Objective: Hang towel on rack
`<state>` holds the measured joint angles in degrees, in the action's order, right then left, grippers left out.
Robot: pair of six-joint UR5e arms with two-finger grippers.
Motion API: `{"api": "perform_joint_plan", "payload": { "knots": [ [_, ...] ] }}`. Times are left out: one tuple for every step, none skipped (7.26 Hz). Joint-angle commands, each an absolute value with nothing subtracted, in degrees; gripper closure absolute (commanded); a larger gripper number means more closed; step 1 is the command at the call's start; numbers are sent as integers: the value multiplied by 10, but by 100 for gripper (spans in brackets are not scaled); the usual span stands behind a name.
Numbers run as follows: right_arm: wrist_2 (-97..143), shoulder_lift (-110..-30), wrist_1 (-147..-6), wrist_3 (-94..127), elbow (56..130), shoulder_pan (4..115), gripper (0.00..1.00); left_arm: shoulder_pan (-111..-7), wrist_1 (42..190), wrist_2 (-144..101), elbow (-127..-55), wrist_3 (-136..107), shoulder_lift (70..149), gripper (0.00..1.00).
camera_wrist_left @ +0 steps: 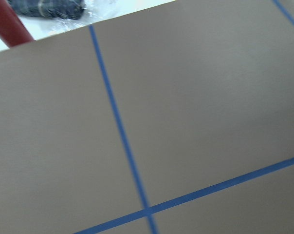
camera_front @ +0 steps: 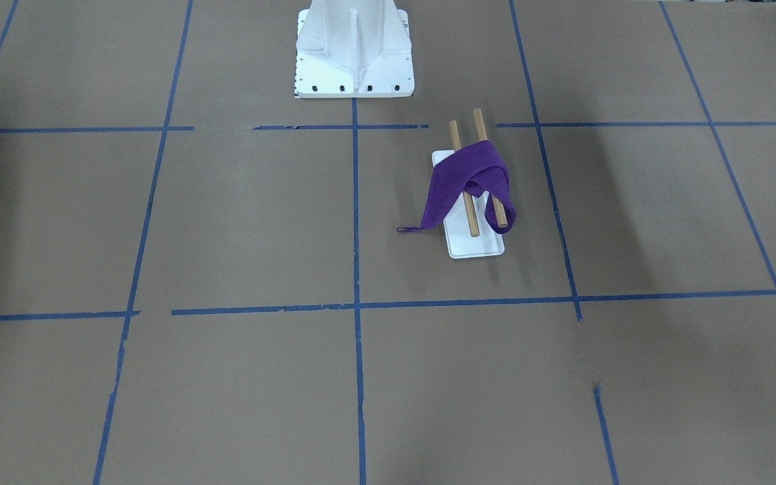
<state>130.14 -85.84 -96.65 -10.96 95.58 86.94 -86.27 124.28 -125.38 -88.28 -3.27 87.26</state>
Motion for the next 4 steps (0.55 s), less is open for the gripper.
{"api": "perform_joint_plan", "payload": {
  "knots": [
    [1308, -861, -997, -124, 954, 874, 0, -883, 950, -1292, -976, 42, 880, 0],
    [1309, -868, -1008, -130, 958, 875, 0, -886, 900, -1331, -1013, 45, 866, 0],
    [1309, -875, -1005, -133, 963, 874, 0, -888, 909, -1339, -1027, 46, 849, 0],
    [1307, -881, -1003, -130, 960, 874, 0, -886, 911, -1339, -1027, 44, 850, 0]
  ]
}}
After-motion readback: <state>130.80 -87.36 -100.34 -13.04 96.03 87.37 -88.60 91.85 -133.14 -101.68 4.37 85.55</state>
